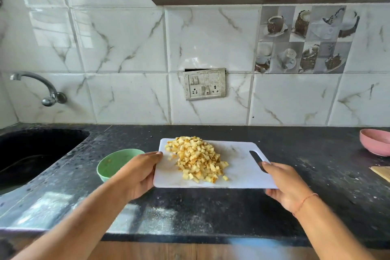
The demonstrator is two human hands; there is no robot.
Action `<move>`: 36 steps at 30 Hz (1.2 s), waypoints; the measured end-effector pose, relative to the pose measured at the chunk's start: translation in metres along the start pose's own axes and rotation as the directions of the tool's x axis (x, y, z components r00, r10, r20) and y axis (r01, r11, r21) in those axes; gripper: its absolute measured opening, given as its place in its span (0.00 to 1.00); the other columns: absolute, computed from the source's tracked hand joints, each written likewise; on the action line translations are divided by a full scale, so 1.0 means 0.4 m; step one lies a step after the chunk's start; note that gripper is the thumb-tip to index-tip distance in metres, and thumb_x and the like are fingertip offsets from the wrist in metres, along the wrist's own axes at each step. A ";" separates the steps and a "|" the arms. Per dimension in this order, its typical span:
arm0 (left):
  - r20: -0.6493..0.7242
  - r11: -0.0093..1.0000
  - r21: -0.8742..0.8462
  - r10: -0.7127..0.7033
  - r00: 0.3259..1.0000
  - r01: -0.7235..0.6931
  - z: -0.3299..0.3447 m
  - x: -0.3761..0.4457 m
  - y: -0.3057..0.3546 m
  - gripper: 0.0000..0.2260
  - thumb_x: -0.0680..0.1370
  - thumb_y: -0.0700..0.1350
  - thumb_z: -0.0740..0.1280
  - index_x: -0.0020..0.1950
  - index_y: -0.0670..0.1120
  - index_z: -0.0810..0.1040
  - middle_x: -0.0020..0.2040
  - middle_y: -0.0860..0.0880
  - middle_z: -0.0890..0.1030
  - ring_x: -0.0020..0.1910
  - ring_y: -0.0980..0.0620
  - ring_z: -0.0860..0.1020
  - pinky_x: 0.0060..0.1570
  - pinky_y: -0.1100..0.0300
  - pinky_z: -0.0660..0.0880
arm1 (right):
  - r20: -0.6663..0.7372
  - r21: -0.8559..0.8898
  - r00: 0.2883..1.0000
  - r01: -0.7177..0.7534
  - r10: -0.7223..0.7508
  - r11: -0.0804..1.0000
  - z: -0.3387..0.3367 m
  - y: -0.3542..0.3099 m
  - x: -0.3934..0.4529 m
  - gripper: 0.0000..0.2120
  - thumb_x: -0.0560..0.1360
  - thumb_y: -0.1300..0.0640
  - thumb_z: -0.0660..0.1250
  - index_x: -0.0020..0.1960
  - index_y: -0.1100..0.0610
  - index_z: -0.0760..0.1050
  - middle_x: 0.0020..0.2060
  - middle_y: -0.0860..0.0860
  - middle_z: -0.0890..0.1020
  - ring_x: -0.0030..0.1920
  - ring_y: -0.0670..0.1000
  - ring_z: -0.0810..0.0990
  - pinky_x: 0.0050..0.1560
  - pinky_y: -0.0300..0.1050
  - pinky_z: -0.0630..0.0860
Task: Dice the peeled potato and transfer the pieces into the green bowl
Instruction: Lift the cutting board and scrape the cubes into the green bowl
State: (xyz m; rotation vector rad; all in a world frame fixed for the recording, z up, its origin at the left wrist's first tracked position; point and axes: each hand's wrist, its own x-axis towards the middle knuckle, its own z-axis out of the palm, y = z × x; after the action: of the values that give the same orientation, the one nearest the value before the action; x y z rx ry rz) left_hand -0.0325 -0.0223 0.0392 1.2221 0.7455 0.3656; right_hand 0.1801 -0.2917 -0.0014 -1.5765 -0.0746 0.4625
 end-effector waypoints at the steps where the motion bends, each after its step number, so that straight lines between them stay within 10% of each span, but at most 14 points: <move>1: 0.000 0.998 0.057 0.023 1.000 -0.023 -0.022 0.000 0.015 0.13 0.89 0.45 0.58 0.62 0.39 0.79 0.52 0.40 0.88 0.46 0.44 0.89 0.40 0.52 0.86 | 0.001 0.047 1.000 0.001 -0.001 0.999 0.009 0.000 0.001 0.08 0.84 0.57 0.66 0.57 0.60 0.81 0.42 0.58 0.84 0.39 0.56 0.80 0.31 0.43 0.73; 4: -0.109 0.903 0.361 0.289 0.951 -0.233 -0.110 0.025 0.052 0.12 0.88 0.52 0.62 0.59 0.48 0.83 0.50 0.49 0.89 0.42 0.50 0.86 0.40 0.56 0.81 | -0.023 0.160 0.999 0.031 -0.028 0.987 0.017 -0.010 -0.007 0.07 0.83 0.59 0.66 0.57 0.60 0.80 0.45 0.60 0.84 0.44 0.58 0.81 0.37 0.47 0.75; 8: -0.309 0.621 0.739 0.657 0.688 -0.261 -0.298 0.101 0.055 0.15 0.85 0.53 0.64 0.69 0.50 0.80 0.63 0.46 0.85 0.58 0.43 0.82 0.55 0.49 0.77 | -0.095 0.200 0.994 0.072 -0.054 0.977 0.000 -0.031 -0.018 0.05 0.83 0.59 0.66 0.56 0.59 0.79 0.47 0.59 0.83 0.45 0.57 0.81 0.39 0.49 0.76; 14: -0.375 0.946 0.266 0.278 0.885 -0.184 -0.393 0.193 -0.045 0.19 0.86 0.45 0.62 0.76 0.56 0.73 0.69 0.47 0.79 0.62 0.44 0.79 0.57 0.49 0.76 | -0.174 0.276 0.983 0.111 -0.064 0.955 -0.036 -0.048 0.005 0.04 0.83 0.60 0.66 0.56 0.59 0.78 0.45 0.57 0.82 0.40 0.55 0.79 0.29 0.43 0.75; 22: -0.195 0.984 0.081 0.171 0.966 -0.158 -0.135 0.165 -0.155 0.24 0.85 0.38 0.58 0.74 0.62 0.74 0.66 0.49 0.81 0.55 0.45 0.81 0.42 0.53 0.77 | -0.189 0.346 0.979 0.134 -0.071 0.929 -0.039 -0.077 0.030 0.02 0.83 0.62 0.66 0.51 0.59 0.77 0.42 0.57 0.80 0.36 0.53 0.77 0.20 0.37 0.69; 30: 0.065 0.990 -0.122 0.078 0.995 -0.070 0.073 0.163 -0.203 0.16 0.88 0.56 0.57 0.69 0.52 0.79 0.64 0.50 0.84 0.68 0.49 0.78 0.76 0.45 0.69 | -0.202 0.292 0.976 0.134 -0.076 0.947 -0.018 -0.088 0.066 0.03 0.82 0.61 0.67 0.55 0.60 0.78 0.45 0.58 0.82 0.40 0.55 0.80 0.24 0.41 0.75; 36: 0.148 0.961 -0.232 0.185 0.972 -0.148 0.053 0.270 -0.101 0.30 0.87 0.65 0.48 0.74 0.47 0.76 0.64 0.44 0.85 0.69 0.42 0.80 0.75 0.44 0.70 | -0.196 0.267 0.978 0.120 -0.068 0.956 0.008 -0.081 0.093 0.03 0.82 0.61 0.67 0.54 0.58 0.79 0.43 0.58 0.84 0.40 0.56 0.81 0.32 0.46 0.76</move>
State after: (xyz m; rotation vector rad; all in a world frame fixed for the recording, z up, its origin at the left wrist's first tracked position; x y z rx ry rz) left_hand 0.0539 0.0172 -0.0297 1.0934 0.4444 0.4653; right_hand 0.2205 -0.2743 0.0211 -1.3255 0.0558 0.2373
